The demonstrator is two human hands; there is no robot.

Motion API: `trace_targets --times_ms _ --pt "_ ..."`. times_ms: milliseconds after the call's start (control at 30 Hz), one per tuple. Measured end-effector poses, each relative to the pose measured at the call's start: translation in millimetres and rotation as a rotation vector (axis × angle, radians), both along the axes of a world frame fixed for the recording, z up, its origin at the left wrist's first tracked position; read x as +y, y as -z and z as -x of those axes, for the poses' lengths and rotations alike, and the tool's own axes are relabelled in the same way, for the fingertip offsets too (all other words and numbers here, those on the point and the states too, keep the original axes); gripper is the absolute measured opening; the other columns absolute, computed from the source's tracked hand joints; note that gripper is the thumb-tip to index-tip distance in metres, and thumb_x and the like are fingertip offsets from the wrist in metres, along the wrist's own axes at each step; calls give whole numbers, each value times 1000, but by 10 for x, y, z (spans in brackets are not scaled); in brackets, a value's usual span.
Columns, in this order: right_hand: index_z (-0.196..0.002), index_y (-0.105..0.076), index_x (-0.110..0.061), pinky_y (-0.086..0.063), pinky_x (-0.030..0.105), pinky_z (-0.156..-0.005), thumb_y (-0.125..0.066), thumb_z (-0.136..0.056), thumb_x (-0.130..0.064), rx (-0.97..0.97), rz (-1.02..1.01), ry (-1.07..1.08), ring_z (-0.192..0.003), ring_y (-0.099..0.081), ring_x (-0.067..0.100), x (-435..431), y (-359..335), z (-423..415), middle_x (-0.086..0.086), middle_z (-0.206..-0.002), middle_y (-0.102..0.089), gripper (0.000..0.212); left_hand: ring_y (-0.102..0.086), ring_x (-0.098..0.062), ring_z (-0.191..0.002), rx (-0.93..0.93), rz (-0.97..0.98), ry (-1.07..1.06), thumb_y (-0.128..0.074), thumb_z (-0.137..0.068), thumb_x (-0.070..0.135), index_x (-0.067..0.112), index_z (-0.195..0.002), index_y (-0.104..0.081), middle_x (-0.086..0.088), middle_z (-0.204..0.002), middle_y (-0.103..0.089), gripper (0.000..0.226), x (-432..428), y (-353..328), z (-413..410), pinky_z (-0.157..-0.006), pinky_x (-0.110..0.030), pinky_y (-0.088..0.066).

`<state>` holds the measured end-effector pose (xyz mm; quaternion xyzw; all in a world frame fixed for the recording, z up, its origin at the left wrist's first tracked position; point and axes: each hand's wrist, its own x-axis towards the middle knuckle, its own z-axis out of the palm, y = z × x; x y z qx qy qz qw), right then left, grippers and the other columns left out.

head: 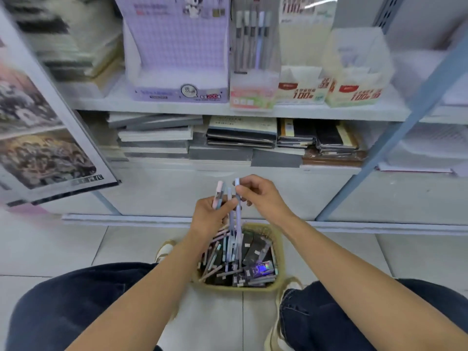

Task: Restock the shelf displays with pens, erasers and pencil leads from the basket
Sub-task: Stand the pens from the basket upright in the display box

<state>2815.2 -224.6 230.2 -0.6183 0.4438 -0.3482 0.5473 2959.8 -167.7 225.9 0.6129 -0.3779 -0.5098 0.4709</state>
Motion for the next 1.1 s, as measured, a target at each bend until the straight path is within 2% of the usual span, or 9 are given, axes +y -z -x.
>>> trace_targets --times_ms 133,233,367,467,533,633,733,900,1100 --pt "-105 -60 -4 -53 25 -67 -62 -93 -15 -27 106 18 -76 -66 14 -30 -657 64 11 -89 -71 16 -44 -11 -37 -6 132 30 -69 -88 13 -1 -73 -67 -4 -61 -67 21 -15 -662 -25 -39 -15 -35" --pt "-104 -56 -2 -57 26 -68 -61 -93 -9 -159 170 87 -79 -70 18 -90 -1153 129 14 -89 -73 14 -51 -13 -37 -38 203 39 -68 -89 15 -1 -86 -65 -6 -82 -75 17 -50 -1105 -68 -39 -15 -38" --pt "-103 -55 2 -59 29 -70 -63 -90 -2 -316 246 225 -84 -72 27 -207 -1756 239 22 -92 -71 16 -54 -14 -40 -39 311 3 -66 -91 15 5 -88 -61 -5 -80 -76 11 -128 -1578 -159 -44 -20 -47" --pt "-107 -54 6 -59 29 -71 -65 -89 -2 -345 319 304 -80 -73 28 -337 -2127 286 23 -92 -70 23 -56 -22 -51 -48 365 -35 -64 -92 17 5 -90 -66 -14 -79 -74 12 -214 -1836 -234 -55 -31 -54" --pt "-103 -54 3 -60 29 -70 -65 -89 -3 -331 369 327 -78 -73 26 -461 -2316 278 23 -92 -68 19 -53 -21 -49 -42 390 -78 -66 -91 18 6 -90 -70 -18 -68 -66 13 -292 -1963 -287 -49 -28 -47" --pt "-94 -53 -5 -60 30 -72 -64 -89 -1 -288 424 360 -78 -73 23 -696 -2498 220 20 -90 -68 13 -51 -13 -42 13 379 -117 -69 -89 22 7 -98 -71 -12 -72 -64 18 -439 -2111 -341 -41 -24 -44" --pt "-90 -54 -10 -61 33 -74 -66 -89 -4 -224 468 387 -81 -72 25 -974 -2574 127 18 -91 -68 14 -49 -8 -42 5 388 -130 -69 -88 23 8 -93 -72 -9 -72 -65 16 -640 -2184 -397 -40 -20 -41" --pt "-88 -51 -7 -61 36 -70 -66 -89 -5 -58 536 386 -79 -72 27 -1469 -2531 -39 9 -83 -66 15 -48 -12 -44 40 414 -123 -69 -88 16 6 -85 -71 -9 -82 -72 11 -1003 -2193 -519 -42 -15 -38" --pt "-85 -54 -14 -59 45 -75 -69 -87 -9 126 558 345 -78 -70 24 -1840 -2339 -152 11 -83 -68 15 -45 -12 -43 73 427 -115 -68 -89 11 5 -83 -71 -10 -82 -74 9 -1297 -2097 -592 -40 -16 -39"
